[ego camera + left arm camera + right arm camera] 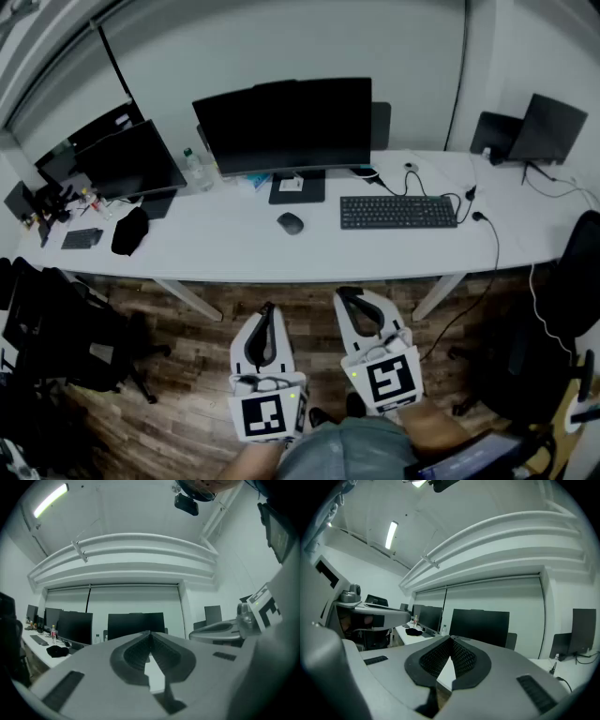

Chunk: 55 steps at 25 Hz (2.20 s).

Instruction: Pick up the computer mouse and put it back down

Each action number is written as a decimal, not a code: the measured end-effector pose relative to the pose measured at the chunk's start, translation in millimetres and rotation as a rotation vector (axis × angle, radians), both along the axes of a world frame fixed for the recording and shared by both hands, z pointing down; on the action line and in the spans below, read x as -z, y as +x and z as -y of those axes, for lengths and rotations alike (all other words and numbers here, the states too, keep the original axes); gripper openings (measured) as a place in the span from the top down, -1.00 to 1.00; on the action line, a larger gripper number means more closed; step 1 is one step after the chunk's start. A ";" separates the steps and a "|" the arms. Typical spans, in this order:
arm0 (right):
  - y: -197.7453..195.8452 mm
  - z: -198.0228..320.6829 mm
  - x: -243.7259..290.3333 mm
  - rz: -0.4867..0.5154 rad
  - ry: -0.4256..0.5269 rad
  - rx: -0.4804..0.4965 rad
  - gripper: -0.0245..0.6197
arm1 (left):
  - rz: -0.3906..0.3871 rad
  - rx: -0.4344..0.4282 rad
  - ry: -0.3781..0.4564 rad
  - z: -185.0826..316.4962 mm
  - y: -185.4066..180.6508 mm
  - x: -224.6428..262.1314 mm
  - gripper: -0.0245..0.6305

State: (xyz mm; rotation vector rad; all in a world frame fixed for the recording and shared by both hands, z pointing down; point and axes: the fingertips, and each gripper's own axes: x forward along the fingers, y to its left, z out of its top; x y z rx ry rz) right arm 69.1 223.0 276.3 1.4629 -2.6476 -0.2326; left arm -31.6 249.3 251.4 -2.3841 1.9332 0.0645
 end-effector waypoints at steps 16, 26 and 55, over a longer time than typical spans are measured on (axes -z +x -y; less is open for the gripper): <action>17.8 39.7 -12.2 0.054 -0.025 0.067 0.30 | 0.025 0.078 -0.022 30.2 18.7 -10.7 0.90; 9.4 74.7 -28.0 0.062 -0.063 0.123 0.30 | 0.032 0.129 -0.066 52.3 13.6 -28.8 0.90; -118.6 260.4 -60.4 -0.032 -0.139 0.052 0.35 | -0.031 0.058 -0.117 251.1 -124.4 -53.5 0.90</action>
